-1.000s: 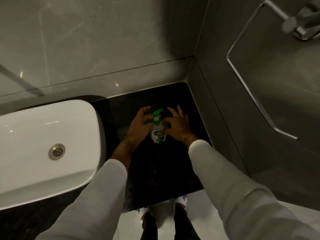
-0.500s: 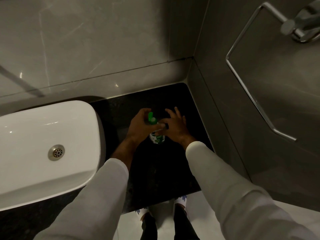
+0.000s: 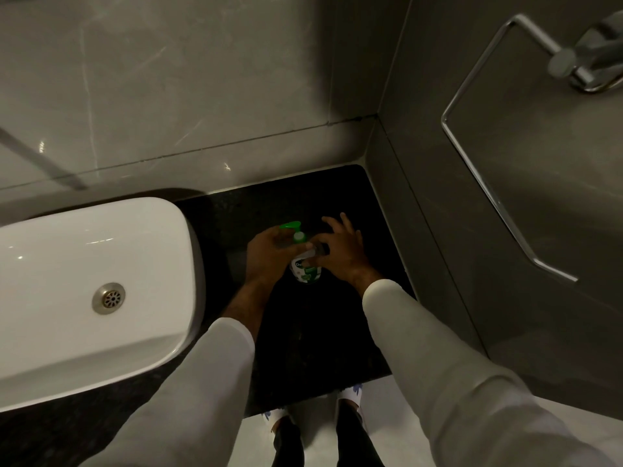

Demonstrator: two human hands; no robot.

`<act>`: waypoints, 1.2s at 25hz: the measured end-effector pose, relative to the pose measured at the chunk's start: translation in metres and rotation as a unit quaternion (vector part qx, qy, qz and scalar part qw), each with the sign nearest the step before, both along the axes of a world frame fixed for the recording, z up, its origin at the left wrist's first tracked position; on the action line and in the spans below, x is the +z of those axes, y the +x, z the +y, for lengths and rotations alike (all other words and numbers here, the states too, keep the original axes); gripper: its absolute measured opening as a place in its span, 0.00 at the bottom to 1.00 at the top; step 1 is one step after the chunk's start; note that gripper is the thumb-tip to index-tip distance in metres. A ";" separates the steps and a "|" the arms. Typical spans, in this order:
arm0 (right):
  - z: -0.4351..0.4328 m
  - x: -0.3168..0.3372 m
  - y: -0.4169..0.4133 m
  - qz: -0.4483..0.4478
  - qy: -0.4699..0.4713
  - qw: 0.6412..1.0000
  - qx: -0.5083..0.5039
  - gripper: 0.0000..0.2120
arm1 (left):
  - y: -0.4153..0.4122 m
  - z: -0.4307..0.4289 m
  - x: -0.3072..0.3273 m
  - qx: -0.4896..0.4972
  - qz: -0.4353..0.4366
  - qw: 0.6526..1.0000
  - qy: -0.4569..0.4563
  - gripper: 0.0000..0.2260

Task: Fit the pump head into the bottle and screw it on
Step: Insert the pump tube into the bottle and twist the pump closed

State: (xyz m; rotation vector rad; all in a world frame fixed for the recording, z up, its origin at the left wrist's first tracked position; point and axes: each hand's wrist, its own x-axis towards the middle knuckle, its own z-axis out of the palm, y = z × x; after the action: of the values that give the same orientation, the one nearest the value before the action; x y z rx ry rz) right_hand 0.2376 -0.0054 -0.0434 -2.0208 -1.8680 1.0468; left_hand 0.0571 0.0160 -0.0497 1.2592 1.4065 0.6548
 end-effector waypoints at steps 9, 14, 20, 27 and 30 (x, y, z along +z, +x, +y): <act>-0.006 0.004 0.010 0.025 0.011 1.000 0.007 0.21 | -0.002 0.002 0.004 -0.162 0.021 0.978 0.127 0.12; -0.006 0.006 0.001 0.025 0.016 1.000 -0.003 0.17 | 0.003 -0.010 0.014 -0.069 0.117 0.976 0.172 0.10; 0.002 0.008 0.002 -0.007 0.013 1.000 0.020 0.17 | 0.007 -0.001 0.009 -0.119 0.157 0.950 0.244 0.11; 0.004 0.007 -0.005 -0.013 0.020 1.000 0.014 0.15 | -0.002 0.009 0.012 -0.085 0.161 0.976 0.123 0.16; 0.006 0.009 -0.007 -0.023 0.016 1.000 0.011 0.16 | 0.004 0.005 0.014 -0.060 0.193 0.969 0.145 0.11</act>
State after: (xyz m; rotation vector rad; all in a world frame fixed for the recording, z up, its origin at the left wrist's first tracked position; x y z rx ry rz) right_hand 0.2303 0.0003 -0.0345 -2.0283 -1.9200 0.9782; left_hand 0.0613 0.0213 -0.0355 1.7627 1.5707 0.5641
